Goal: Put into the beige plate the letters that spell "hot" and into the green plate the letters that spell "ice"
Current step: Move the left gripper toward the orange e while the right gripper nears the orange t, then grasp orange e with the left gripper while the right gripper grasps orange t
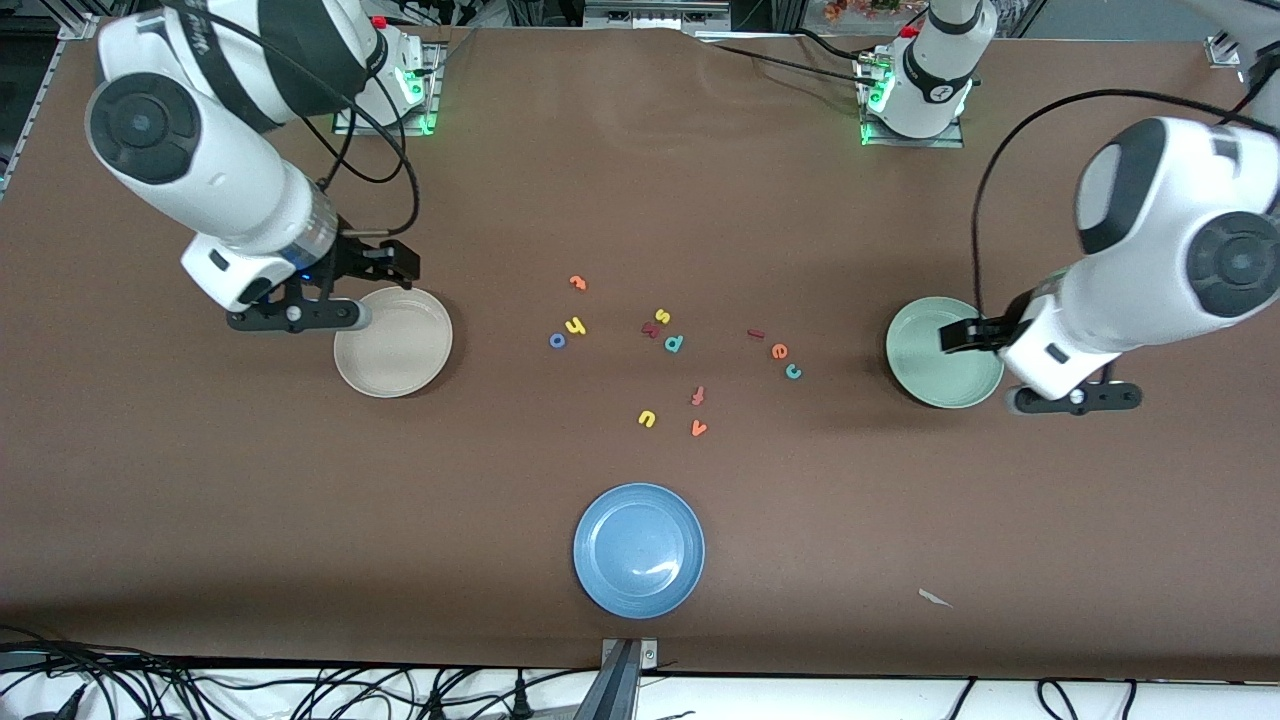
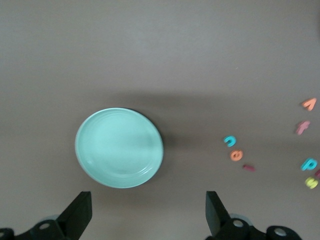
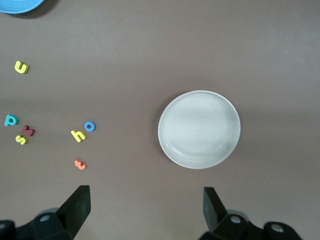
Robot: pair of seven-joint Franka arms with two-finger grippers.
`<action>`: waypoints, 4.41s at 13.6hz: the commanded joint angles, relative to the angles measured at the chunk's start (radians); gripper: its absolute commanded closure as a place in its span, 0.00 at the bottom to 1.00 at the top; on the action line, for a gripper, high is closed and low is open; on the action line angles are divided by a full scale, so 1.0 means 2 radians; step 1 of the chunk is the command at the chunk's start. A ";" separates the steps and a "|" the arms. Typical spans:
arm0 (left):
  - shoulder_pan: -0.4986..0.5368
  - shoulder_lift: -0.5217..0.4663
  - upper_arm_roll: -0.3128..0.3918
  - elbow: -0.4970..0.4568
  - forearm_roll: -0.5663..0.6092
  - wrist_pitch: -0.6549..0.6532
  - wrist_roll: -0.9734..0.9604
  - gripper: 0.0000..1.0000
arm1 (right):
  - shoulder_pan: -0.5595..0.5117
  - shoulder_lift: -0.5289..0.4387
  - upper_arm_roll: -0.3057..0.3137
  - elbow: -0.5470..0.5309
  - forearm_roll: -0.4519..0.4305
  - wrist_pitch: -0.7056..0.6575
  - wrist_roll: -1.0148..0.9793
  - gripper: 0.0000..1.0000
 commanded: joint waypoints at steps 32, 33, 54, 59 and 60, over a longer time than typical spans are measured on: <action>-0.142 0.102 0.005 -0.261 0.034 0.431 -0.300 0.21 | 0.053 0.027 0.064 -0.146 0.056 0.224 0.103 0.00; -0.143 0.106 0.005 -0.260 0.034 0.432 -0.299 0.23 | 0.053 0.027 0.071 -0.160 0.051 0.244 0.114 0.00; -0.138 0.116 0.004 -0.253 0.034 0.448 -0.302 0.72 | 0.061 0.112 0.144 -0.298 -0.181 0.454 0.353 0.00; -0.143 0.107 0.003 -0.255 0.034 0.422 -0.312 0.72 | 0.070 0.116 0.144 -0.300 -0.196 0.455 0.371 0.00; -0.142 0.104 -0.004 -0.256 0.034 0.421 -0.317 0.72 | 0.070 0.119 0.144 -0.300 -0.199 0.455 0.371 0.00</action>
